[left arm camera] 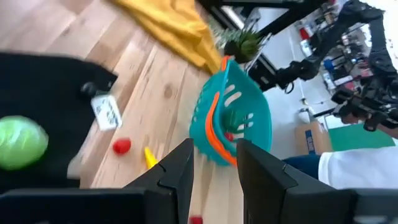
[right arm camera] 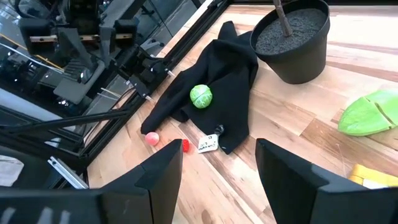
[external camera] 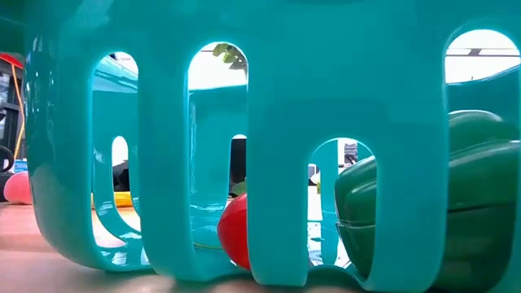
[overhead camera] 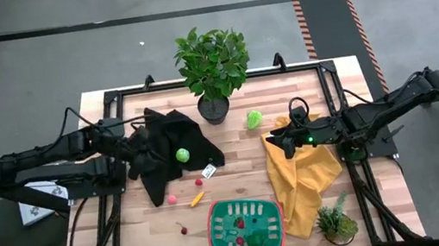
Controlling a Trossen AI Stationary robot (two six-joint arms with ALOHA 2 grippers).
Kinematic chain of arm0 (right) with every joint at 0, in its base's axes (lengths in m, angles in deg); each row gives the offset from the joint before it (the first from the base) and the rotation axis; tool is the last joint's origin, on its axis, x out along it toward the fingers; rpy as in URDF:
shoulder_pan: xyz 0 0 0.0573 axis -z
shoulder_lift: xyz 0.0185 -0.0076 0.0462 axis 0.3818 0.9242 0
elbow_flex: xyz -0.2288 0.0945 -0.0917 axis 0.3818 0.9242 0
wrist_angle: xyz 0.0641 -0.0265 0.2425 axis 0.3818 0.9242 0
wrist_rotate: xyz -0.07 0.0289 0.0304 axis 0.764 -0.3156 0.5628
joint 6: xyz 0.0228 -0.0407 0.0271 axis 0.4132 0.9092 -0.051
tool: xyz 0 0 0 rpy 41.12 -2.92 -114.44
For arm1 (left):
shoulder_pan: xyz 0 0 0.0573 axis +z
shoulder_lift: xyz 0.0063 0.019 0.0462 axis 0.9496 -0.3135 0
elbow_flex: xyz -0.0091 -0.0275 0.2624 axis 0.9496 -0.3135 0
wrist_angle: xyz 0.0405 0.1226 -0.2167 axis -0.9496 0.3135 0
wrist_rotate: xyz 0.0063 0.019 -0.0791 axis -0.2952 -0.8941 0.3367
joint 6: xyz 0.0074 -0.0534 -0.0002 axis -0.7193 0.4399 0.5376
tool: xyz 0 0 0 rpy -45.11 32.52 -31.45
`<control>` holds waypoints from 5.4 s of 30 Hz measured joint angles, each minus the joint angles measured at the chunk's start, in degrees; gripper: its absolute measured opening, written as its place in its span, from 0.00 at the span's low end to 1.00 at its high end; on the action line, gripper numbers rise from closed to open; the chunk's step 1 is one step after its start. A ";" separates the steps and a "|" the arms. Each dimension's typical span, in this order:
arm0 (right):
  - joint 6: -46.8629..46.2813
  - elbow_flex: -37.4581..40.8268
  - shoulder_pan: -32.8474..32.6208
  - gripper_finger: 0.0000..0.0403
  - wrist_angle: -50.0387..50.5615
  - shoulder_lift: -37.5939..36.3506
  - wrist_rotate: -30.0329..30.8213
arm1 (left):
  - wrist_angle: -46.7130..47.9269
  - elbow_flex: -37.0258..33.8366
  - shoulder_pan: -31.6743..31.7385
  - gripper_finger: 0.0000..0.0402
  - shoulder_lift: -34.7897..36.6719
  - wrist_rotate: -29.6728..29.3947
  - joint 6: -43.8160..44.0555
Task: Pick and placing Produce into tupperware
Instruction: Put the red raspberry into the blue bin
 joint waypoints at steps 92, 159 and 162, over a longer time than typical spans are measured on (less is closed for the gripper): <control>-6.56 0.24 0.00 0.48 6.97 0.01 4.28 | -14.79 -0.38 -8.80 0.28 -42.26 -10.51 -61.75; -7.58 0.26 0.00 0.48 7.27 0.00 6.71 | -23.28 0.26 -13.51 0.37 -52.03 -14.65 -62.34; -7.58 0.26 -0.02 0.48 7.28 0.00 6.71 | -23.28 0.26 -13.51 0.37 -52.03 -13.49 -62.32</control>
